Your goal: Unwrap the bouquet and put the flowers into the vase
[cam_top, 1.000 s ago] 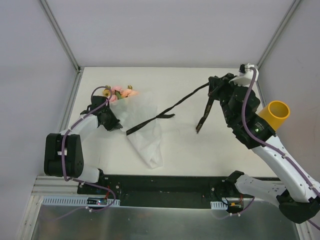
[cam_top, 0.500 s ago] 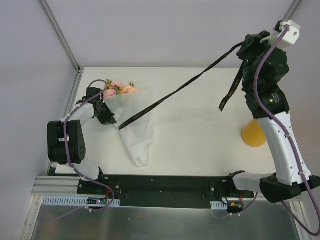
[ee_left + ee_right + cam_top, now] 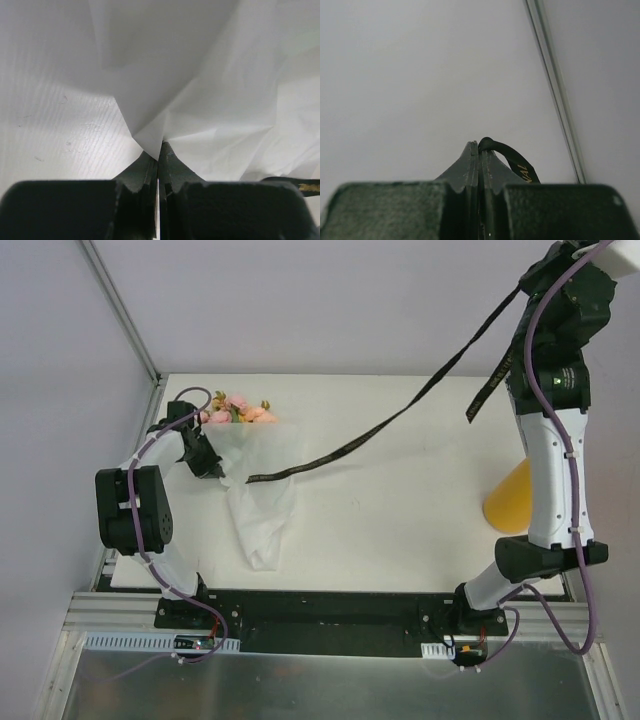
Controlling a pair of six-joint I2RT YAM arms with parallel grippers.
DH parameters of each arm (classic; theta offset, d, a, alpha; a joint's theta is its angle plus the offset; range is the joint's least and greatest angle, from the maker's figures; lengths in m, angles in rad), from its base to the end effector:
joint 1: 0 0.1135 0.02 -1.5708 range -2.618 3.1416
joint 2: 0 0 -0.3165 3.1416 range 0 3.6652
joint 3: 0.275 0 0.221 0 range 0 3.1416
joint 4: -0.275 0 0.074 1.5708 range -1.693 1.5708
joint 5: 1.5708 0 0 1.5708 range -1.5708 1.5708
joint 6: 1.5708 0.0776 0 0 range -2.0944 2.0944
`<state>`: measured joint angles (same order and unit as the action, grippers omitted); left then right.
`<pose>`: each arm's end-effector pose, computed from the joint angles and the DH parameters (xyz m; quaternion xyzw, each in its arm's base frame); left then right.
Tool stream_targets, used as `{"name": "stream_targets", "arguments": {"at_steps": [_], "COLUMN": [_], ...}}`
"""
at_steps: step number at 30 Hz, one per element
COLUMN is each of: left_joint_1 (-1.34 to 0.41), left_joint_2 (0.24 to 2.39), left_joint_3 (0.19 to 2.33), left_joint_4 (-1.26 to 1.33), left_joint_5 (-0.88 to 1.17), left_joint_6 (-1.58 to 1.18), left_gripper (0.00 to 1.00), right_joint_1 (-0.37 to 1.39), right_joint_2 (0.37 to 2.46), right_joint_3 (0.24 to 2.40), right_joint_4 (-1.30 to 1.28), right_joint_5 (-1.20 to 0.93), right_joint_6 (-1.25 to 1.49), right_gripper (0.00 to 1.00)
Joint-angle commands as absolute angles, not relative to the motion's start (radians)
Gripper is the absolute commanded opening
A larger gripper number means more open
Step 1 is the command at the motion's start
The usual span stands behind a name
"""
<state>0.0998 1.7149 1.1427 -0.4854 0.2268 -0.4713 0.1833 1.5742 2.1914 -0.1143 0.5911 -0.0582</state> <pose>0.3502 0.0175 0.2317 -0.2432 0.9302 -0.1541 0.2276 0.2843 0.0087 0.6688 0.1903 0.5135 -0.0965 0.8311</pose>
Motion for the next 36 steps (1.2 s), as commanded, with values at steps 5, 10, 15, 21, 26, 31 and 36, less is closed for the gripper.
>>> {"name": "stream_targets", "arguments": {"at_steps": [5,10,15,21,26,31,36], "left_joint_1": [0.104,0.103,0.104,0.104,0.104,0.101,0.086], "left_joint_2": [1.707,1.718,1.694,1.631,1.548,1.470,1.368], "left_joint_3": [1.235,1.229,1.238,1.275,1.235,1.160,1.074], "left_joint_4": [-0.548,-0.548,-0.549,-0.558,-0.561,-0.561,-0.558], "left_joint_5": [0.213,0.270,0.296,0.319,0.325,0.371,0.390], "left_joint_6": [-0.388,-0.388,-0.396,-0.414,-0.439,-0.445,-0.430], "left_gripper": [0.00,0.00,0.07,0.30,0.44,0.45,0.45], "right_joint_1": [0.152,0.178,0.261,0.285,0.288,0.302,0.305], "right_joint_2": [1.574,1.522,1.506,1.534,1.557,1.588,1.647], "right_joint_3": [2.128,1.838,1.643,1.502,1.390,1.295,1.232], "right_joint_4": [-0.138,-0.132,-0.161,-0.213,-0.282,-0.294,-0.339], "right_joint_5": [0.378,0.169,0.190,0.187,0.273,0.270,0.265], "right_joint_6": [0.155,0.296,0.345,0.364,0.442,0.485,0.659], "right_gripper": [0.00,0.00,0.00,0.06,0.12,0.09,0.25]}}
